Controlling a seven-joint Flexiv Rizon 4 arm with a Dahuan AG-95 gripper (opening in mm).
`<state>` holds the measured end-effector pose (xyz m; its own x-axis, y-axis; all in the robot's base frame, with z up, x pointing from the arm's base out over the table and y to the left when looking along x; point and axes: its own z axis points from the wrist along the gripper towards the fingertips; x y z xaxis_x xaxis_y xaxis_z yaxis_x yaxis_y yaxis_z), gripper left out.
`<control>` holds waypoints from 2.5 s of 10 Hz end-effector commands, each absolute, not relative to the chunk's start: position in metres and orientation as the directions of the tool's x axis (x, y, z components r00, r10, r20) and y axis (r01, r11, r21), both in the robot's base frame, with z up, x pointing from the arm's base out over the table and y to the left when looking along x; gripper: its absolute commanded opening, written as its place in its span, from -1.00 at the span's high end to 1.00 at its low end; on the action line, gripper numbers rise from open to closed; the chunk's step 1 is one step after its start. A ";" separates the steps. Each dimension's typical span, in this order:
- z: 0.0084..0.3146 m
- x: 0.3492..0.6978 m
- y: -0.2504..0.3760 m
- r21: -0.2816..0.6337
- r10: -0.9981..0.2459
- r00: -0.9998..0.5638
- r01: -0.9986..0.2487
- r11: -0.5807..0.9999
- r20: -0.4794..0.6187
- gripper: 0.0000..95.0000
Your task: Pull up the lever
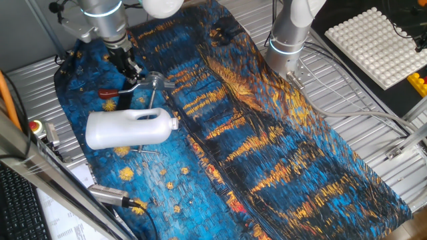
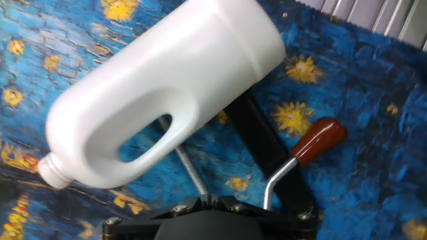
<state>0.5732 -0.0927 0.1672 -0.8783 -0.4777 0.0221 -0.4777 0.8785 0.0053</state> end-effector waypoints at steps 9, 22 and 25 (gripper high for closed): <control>0.143 0.577 -0.104 -0.026 -0.702 -0.712 -0.702 0.712 0.001 1.00; 0.128 0.577 -0.130 -0.001 -0.992 -0.124 -0.992 0.124 0.034 1.00; 0.114 0.579 -0.165 0.011 -0.991 0.132 -0.991 -0.132 0.014 0.60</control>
<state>0.5766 -0.1428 0.1232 -0.1506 -0.9871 0.0534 -0.9886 0.1504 -0.0080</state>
